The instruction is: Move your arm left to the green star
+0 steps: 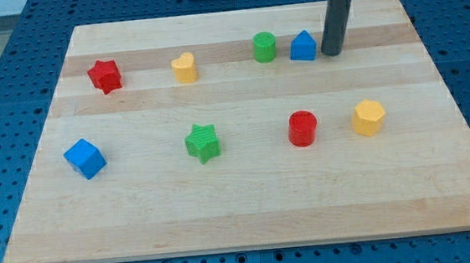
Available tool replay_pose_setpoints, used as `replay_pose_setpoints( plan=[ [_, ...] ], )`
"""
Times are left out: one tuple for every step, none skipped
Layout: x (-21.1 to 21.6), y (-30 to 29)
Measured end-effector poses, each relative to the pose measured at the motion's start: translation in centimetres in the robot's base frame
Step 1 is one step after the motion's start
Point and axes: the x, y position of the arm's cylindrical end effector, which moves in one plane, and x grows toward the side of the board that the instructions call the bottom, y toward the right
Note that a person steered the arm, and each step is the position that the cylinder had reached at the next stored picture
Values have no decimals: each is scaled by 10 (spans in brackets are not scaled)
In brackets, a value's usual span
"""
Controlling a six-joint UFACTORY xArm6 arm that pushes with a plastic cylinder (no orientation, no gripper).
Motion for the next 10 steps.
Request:
replay_pose_setpoints(
  plan=[
    [-1, -24],
    [-1, -31],
    [17, -25],
    [63, -32],
    [44, -90],
    [30, -154],
    [60, -225],
    [96, -250],
    [131, -250],
    [177, -250]
  ],
)
